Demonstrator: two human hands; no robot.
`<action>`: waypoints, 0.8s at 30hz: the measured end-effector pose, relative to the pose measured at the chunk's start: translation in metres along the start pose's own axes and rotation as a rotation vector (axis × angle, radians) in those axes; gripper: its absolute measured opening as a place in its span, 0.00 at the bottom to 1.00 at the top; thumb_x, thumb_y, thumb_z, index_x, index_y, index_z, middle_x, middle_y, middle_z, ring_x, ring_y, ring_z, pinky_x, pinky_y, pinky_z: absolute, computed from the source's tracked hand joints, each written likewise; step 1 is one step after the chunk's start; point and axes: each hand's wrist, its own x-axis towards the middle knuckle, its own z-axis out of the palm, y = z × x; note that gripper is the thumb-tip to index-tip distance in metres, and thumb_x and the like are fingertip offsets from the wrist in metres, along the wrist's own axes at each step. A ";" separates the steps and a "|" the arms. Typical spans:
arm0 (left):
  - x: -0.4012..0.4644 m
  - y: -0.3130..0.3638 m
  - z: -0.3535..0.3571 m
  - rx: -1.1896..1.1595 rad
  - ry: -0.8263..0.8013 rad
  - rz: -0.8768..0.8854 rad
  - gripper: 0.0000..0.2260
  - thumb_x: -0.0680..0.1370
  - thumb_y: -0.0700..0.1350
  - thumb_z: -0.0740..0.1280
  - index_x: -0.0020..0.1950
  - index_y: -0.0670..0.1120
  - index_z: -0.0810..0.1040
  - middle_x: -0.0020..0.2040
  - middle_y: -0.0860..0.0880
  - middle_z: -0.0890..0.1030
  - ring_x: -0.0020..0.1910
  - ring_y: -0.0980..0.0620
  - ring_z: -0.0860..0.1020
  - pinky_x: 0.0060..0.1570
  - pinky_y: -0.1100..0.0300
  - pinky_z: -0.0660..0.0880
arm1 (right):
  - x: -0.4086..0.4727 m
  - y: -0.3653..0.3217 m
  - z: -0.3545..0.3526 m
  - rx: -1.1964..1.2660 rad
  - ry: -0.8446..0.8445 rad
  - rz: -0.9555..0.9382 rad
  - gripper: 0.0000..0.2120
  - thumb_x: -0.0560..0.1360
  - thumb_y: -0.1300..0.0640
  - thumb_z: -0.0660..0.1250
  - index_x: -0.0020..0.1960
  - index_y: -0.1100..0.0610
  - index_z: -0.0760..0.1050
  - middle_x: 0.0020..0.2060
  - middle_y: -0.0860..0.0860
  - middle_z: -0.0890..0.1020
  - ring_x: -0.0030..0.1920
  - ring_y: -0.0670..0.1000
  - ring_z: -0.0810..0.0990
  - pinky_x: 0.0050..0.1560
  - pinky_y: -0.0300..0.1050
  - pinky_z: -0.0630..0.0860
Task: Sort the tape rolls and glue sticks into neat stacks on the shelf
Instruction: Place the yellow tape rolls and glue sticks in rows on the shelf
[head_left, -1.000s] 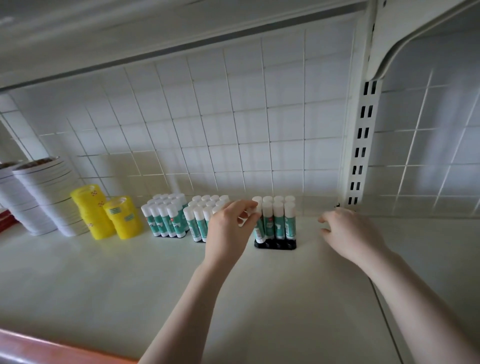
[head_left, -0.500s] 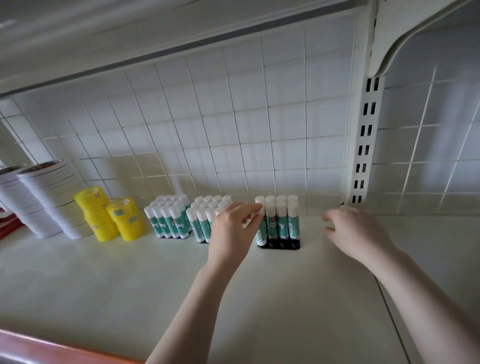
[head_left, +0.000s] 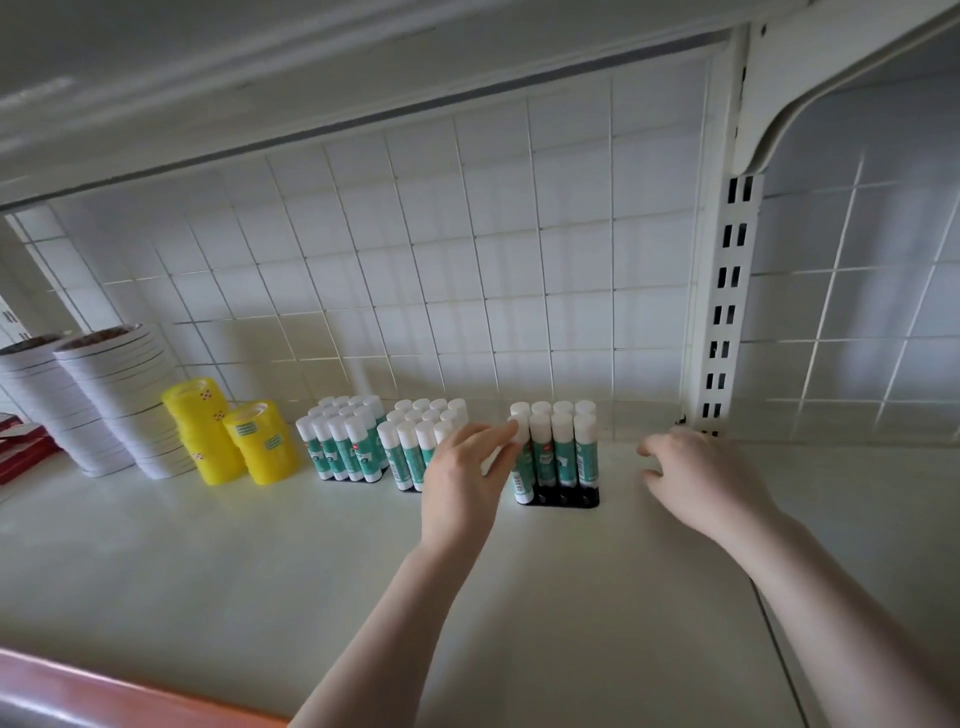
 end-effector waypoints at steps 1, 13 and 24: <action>-0.002 0.002 0.002 0.014 -0.010 0.011 0.07 0.74 0.43 0.70 0.51 0.48 0.83 0.42 0.53 0.79 0.38 0.59 0.72 0.38 0.66 0.71 | -0.001 -0.001 0.002 0.005 -0.012 -0.004 0.12 0.76 0.58 0.59 0.57 0.55 0.76 0.54 0.53 0.78 0.53 0.54 0.78 0.50 0.47 0.76; -0.003 0.016 0.004 0.077 -0.039 -0.063 0.09 0.76 0.43 0.68 0.56 0.49 0.82 0.44 0.51 0.79 0.39 0.51 0.77 0.40 0.59 0.74 | -0.009 -0.002 -0.004 0.068 -0.028 -0.013 0.13 0.74 0.60 0.59 0.56 0.55 0.76 0.54 0.51 0.80 0.54 0.53 0.78 0.50 0.44 0.76; -0.005 0.035 -0.005 0.373 0.018 0.080 0.11 0.70 0.38 0.74 0.52 0.44 0.83 0.46 0.49 0.82 0.43 0.45 0.80 0.37 0.53 0.78 | -0.043 0.059 -0.040 0.096 0.127 -0.102 0.12 0.76 0.56 0.58 0.57 0.51 0.76 0.54 0.49 0.79 0.53 0.54 0.78 0.48 0.45 0.75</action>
